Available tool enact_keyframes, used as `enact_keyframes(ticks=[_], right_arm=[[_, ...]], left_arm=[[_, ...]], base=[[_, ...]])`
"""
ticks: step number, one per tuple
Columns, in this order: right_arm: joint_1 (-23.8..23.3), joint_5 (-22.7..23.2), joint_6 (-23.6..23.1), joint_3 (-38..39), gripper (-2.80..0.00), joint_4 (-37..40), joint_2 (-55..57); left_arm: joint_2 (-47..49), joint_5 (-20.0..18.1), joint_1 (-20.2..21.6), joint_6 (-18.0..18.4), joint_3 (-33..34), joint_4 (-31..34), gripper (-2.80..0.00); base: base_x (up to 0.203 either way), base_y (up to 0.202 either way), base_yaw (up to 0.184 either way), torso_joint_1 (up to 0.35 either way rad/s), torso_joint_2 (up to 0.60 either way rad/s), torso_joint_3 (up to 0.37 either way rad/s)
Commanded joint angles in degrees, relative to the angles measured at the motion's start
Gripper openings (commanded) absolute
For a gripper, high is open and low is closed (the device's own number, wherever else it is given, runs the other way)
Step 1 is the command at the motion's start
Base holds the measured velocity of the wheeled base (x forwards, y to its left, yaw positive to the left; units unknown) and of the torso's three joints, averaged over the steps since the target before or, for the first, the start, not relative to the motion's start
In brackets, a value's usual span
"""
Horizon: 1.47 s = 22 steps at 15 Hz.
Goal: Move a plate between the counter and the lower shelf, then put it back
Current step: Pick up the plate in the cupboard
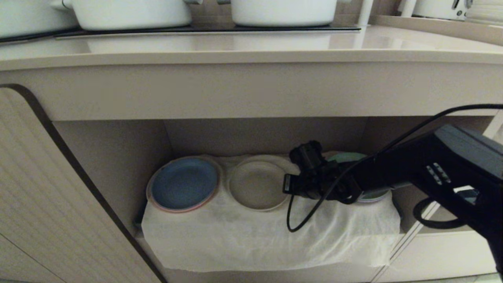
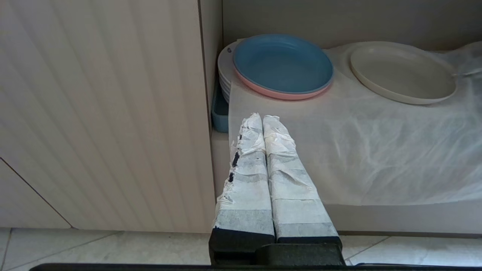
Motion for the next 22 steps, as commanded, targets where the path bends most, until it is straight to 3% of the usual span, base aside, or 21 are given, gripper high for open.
enact_keyframes(ticks=[1, 22], right_arm=[[0.0, -0.1, 0.2, 0.0, 0.00, 0.0, 0.4], [0.2, -0.1, 0.0, -6.6, 0.00, -0.1, 5.2]], left_arm=[[0.0, 0.0, 0.0, 0.0, 0.0, 0.0, -2.80], [0.0, 0.0, 0.0, 0.0, 0.0, 0.0, -2.80]], base=[[0.000, 0.000, 0.000, 0.000, 0.00, 0.000], [0.000, 0.000, 0.000, 0.000, 0.00, 0.000]])
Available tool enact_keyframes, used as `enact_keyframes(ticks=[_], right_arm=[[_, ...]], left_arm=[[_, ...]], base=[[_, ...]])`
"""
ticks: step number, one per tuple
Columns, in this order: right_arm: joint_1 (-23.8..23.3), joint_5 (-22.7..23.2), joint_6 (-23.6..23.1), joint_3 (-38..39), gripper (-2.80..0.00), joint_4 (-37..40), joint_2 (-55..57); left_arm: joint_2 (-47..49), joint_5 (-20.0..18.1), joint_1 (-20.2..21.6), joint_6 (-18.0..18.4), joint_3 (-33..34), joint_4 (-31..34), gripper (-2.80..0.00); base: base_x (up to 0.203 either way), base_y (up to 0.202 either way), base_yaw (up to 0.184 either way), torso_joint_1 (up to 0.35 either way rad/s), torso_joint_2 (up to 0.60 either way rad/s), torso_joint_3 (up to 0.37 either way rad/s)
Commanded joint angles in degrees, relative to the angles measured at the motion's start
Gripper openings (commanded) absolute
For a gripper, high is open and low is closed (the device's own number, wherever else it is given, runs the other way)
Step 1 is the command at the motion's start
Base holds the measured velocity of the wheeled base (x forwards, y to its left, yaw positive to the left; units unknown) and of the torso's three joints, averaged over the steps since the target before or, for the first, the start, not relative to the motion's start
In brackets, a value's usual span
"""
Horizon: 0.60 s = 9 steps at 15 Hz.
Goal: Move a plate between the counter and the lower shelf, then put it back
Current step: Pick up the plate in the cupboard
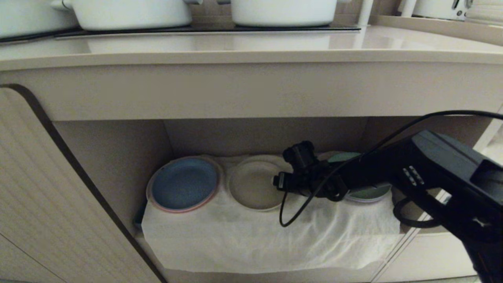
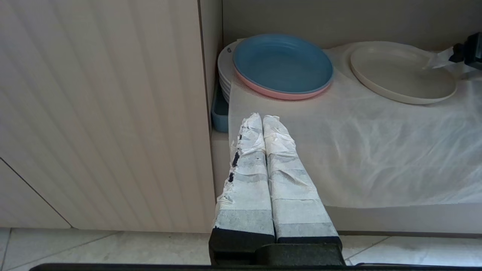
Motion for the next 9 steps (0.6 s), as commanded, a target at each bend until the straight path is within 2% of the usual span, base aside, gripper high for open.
enact_keyframes(ticks=[1, 9], right_arm=[[0.0, -0.1, 0.2, -0.2, 0.00, -0.1, 0.5], [0.1, -0.1, 0.0, -0.2, 0.00, -0.1, 1.1]], left_arm=[[0.0, 0.0, 0.0, 0.0, 0.0, 0.0, -2.80], [0.0, 0.0, 0.0, 0.0, 0.0, 0.0, -2.80]], base=[[0.000, 0.000, 0.000, 0.000, 0.00, 0.000], [0.000, 0.000, 0.000, 0.000, 0.00, 0.000]])
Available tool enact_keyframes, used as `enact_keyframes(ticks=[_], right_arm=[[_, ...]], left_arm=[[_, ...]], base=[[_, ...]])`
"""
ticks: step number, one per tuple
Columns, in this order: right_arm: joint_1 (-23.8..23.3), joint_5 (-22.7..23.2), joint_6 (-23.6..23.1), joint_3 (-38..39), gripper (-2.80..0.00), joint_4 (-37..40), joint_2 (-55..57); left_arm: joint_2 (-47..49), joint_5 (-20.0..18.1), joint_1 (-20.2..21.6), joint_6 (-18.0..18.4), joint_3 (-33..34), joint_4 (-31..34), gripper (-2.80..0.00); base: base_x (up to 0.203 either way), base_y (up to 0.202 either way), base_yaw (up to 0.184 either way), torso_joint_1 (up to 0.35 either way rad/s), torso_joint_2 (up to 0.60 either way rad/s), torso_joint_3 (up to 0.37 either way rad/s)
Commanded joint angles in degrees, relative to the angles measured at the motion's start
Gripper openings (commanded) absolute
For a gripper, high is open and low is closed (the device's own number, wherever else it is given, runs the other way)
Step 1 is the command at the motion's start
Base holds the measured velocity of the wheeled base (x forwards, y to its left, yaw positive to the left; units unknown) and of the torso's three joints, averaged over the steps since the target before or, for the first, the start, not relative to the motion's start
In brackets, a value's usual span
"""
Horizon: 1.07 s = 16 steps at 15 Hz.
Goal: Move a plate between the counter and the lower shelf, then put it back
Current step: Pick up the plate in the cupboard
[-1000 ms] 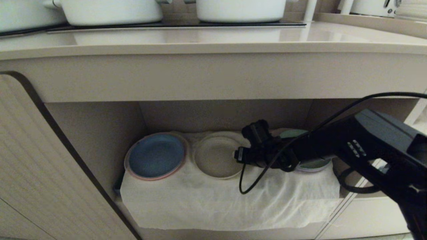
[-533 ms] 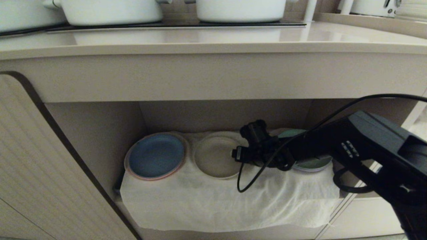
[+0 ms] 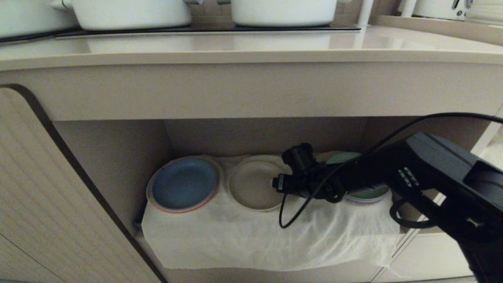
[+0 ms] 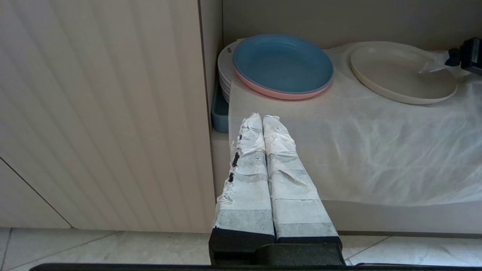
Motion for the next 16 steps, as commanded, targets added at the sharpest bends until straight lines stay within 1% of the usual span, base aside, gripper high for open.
enact_keyframes(ticks=[1, 9, 10, 16], right_arm=[[0.0, -0.1, 0.2, 0.0, 0.00, 0.0, 0.1], [0.1, -0.1, 0.0, 0.0, 0.00, 0.0, 0.3], [0.1, -0.1, 0.0, 0.0, -2.80, 0.0, 0.3], [0.1, -0.3, 0.1, -0.8, -2.80, 1.2, 0.3]], left_arm=[[0.0, 0.0, 0.0, 0.0, 0.0, 0.0, -2.80], [0.0, 0.0, 0.0, 0.0, 0.0, 0.0, -2.80], [0.0, 0.0, 0.0, 0.0, 0.0, 0.0, -2.80], [0.0, 0.0, 0.0, 0.0, 0.0, 0.0, -2.80]], base=[[0.000, 0.000, 0.000, 0.000, 0.00, 0.000], [0.000, 0.000, 0.000, 0.000, 0.00, 0.000], [0.000, 0.000, 0.000, 0.000, 0.00, 0.000], [0.000, 0.000, 0.000, 0.000, 0.00, 0.000]])
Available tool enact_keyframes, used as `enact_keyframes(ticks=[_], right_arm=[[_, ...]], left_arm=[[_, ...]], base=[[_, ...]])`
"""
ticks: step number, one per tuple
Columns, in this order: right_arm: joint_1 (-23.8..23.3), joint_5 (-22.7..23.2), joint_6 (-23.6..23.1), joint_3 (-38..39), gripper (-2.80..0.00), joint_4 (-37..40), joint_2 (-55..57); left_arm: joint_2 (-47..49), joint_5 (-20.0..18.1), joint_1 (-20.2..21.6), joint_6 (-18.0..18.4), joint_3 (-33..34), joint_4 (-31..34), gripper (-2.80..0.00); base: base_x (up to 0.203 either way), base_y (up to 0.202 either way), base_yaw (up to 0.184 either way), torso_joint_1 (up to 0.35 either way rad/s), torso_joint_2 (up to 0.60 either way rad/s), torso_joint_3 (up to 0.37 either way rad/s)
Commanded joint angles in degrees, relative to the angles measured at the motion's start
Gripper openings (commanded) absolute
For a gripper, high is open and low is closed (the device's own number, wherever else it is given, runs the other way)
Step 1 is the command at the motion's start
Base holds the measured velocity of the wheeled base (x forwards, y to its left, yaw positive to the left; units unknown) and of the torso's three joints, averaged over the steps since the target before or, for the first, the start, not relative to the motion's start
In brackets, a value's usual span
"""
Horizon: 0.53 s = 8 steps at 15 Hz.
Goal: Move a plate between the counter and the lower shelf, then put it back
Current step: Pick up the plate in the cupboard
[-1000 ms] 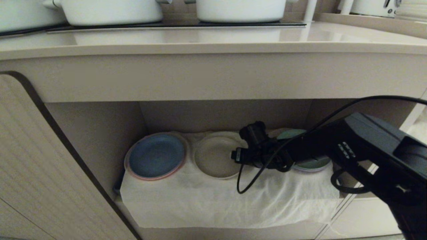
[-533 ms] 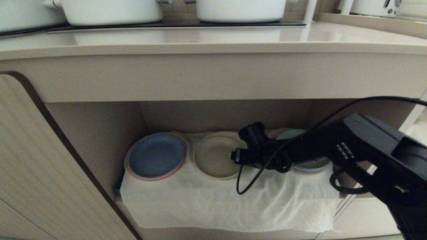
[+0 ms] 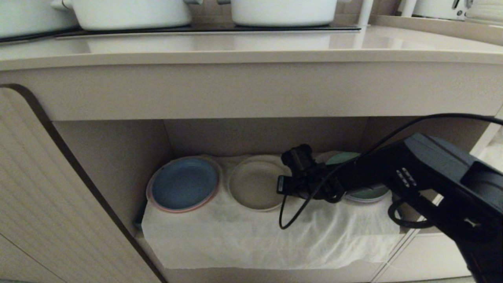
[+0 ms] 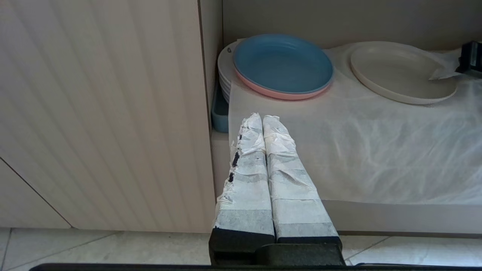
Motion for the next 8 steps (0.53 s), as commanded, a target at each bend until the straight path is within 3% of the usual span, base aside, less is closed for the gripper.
enact_keyframes(ticks=[1, 8], right_arm=[[0.0, -0.1, 0.2, -0.2, -2.80, 0.0, 0.0], [0.0, -0.1, 0.2, -0.2, -2.80, 0.0, -0.2]], left_arm=[[0.0, 0.0, 0.0, 0.0, 0.0, 0.0, -2.80], [0.0, 0.0, 0.0, 0.0, 0.0, 0.0, -2.80]], base=[[0.000, 0.000, 0.000, 0.000, 0.00, 0.000], [0.000, 0.000, 0.000, 0.000, 0.00, 0.000]])
